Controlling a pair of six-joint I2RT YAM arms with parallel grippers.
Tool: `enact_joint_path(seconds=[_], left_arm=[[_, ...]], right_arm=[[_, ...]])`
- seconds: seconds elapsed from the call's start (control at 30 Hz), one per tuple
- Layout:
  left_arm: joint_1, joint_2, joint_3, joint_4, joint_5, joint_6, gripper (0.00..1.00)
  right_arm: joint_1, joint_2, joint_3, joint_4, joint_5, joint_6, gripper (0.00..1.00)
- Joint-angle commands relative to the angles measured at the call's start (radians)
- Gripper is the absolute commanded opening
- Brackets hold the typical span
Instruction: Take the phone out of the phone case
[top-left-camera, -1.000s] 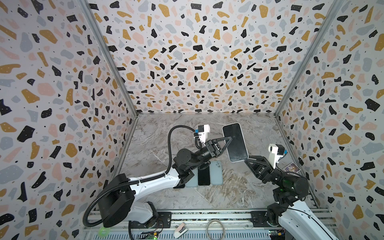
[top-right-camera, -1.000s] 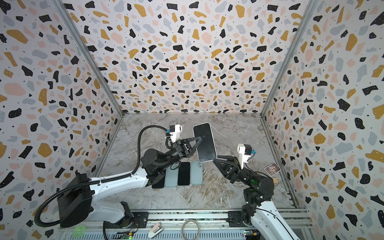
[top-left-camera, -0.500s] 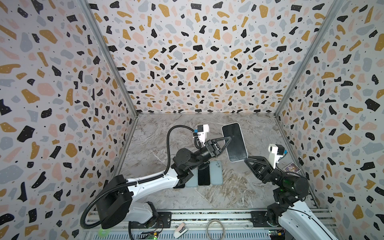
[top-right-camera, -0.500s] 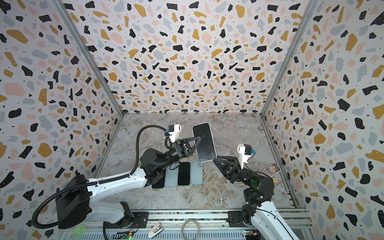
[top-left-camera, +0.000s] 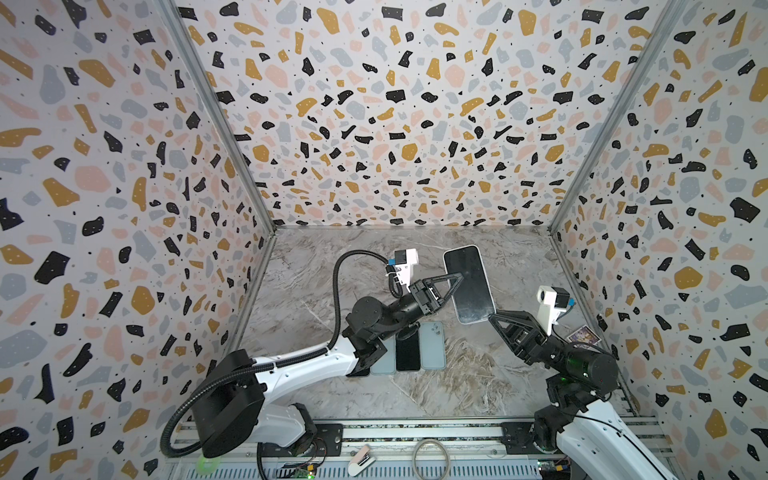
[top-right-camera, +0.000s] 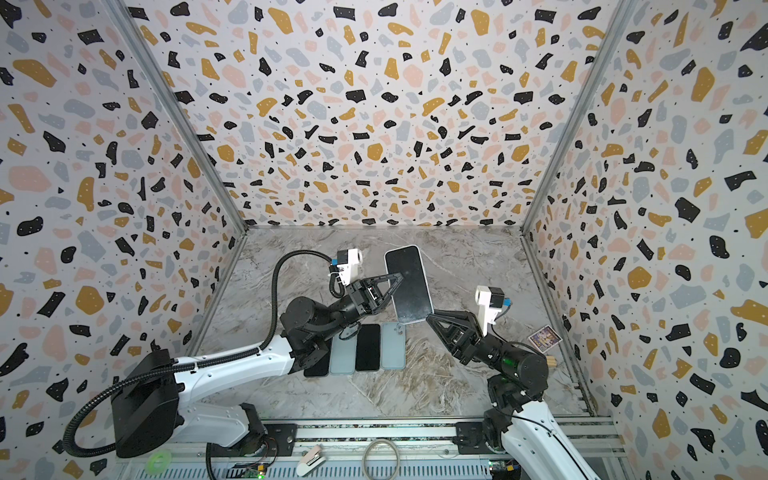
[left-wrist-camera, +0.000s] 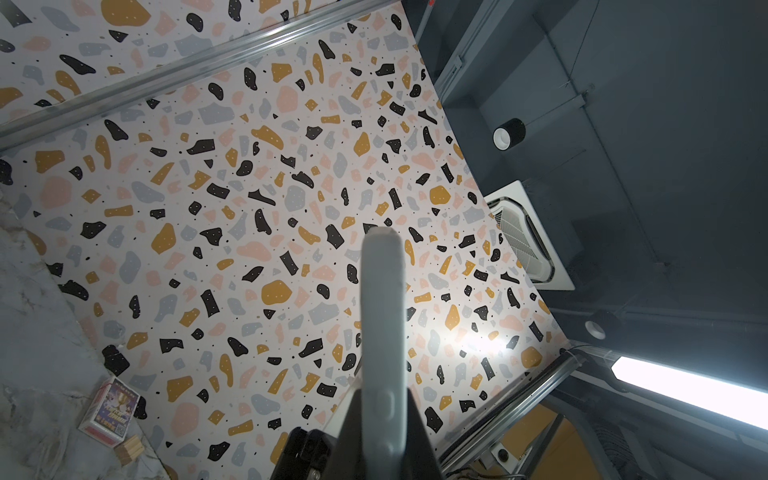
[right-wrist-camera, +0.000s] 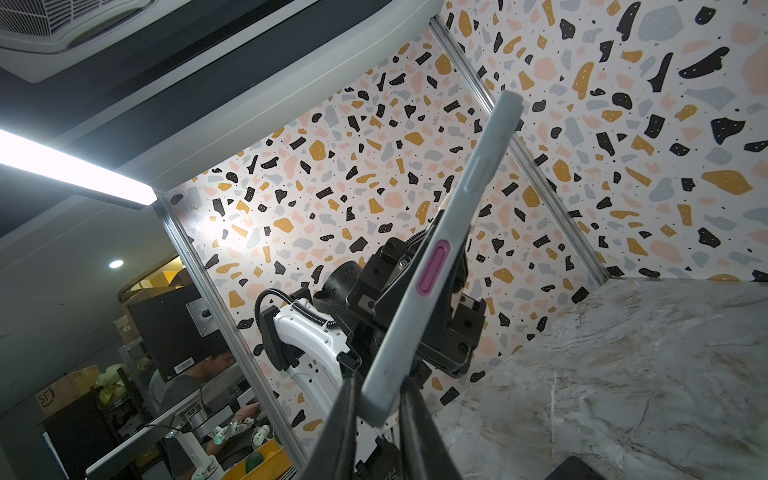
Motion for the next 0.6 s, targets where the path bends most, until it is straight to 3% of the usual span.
enact_joint_path(seconds=[0.0, 0.17, 0.57], left_arm=[[-0.005, -0.038, 0.009, 0.075, 0.009, 0.024, 0.00], [-0.005, -0.040, 0.011, 0.073, 0.018, 0.033, 0.00], [-0.004, -0.012, 0.034, 0.217, 0.040, -0.108, 0.00]], right_arm=[[-0.003, 0.004, 0.028, 0.061, 0.000, 0.006, 0.17], [-0.003, 0.024, 0.030, 0.067, -0.011, 0.006, 0.10], [-0.015, 0.041, -0.009, 0.087, -0.020, -0.034, 0.07]])
